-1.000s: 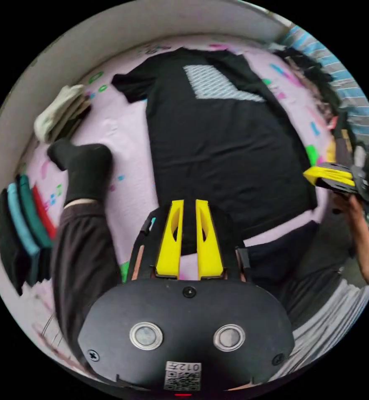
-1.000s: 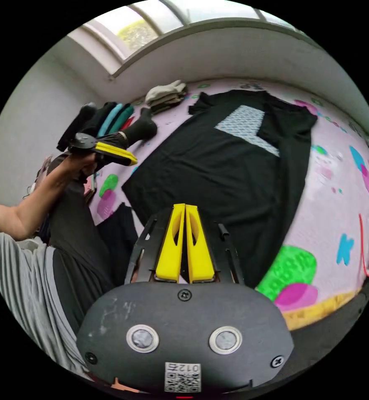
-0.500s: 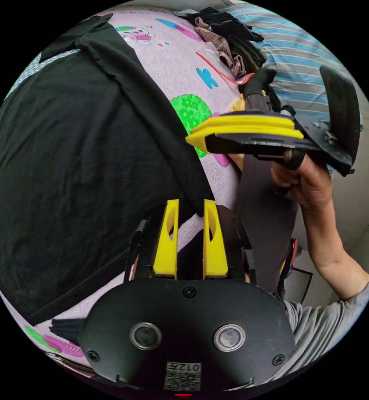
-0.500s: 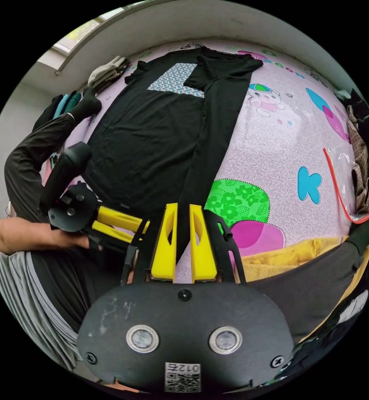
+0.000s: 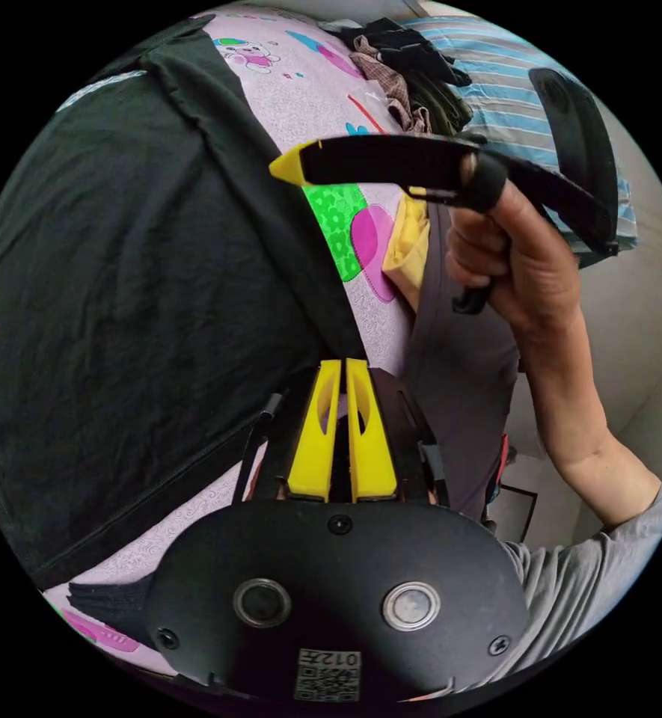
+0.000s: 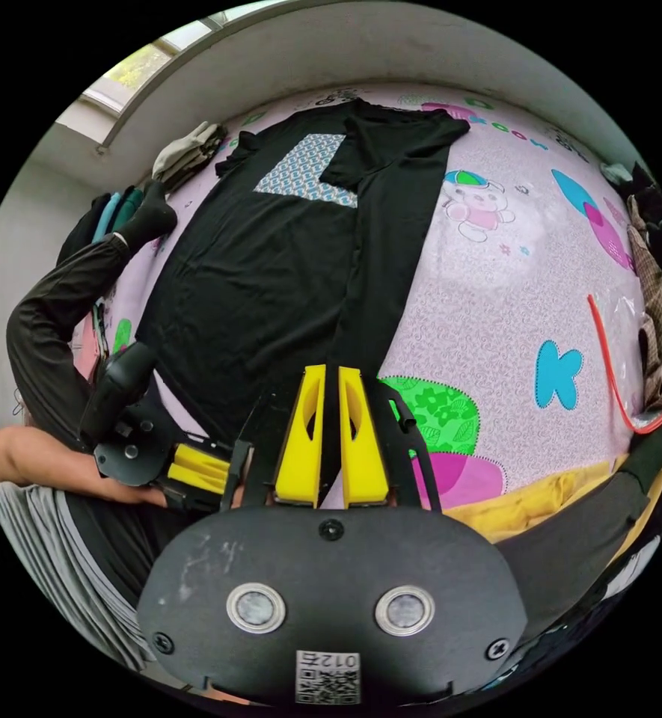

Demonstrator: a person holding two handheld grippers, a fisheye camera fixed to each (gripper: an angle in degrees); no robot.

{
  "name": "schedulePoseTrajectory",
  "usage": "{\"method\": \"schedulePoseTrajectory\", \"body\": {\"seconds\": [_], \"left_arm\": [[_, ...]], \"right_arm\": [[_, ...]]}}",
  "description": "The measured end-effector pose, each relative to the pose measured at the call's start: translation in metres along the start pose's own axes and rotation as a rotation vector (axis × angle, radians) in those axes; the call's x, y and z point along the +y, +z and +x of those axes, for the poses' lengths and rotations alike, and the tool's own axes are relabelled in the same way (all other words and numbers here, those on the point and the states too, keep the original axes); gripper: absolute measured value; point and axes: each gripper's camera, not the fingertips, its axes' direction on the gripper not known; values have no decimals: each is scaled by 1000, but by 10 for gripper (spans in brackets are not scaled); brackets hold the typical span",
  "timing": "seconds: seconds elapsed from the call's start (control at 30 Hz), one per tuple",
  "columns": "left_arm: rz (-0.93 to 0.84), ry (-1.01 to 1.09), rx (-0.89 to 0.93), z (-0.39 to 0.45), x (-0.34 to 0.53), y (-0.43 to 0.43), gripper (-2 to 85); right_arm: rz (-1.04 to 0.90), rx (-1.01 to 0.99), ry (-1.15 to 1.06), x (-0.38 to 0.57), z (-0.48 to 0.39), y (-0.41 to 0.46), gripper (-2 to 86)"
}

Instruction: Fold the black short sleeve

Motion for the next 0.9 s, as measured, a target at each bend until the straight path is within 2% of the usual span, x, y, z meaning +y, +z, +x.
{"method": "schedulePoseTrajectory", "body": {"seconds": [0.37, 0.5, 0.67, 0.9], "left_arm": [[13, -12, 116, -31, 2, -12, 0], [19, 6, 146, -34, -2, -19, -1], [30, 27, 178, -33, -2, -28, -1], [70, 97, 136, -15, 9, -64, -1]], "right_arm": [[92, 221, -129, -120, -20, -15, 49], [65, 305, -150, -146, -22, -10, 49], [-6, 320, -153, -162, -14, -8, -1], [64, 189, -82, -170, 14, -62, -8]]}}
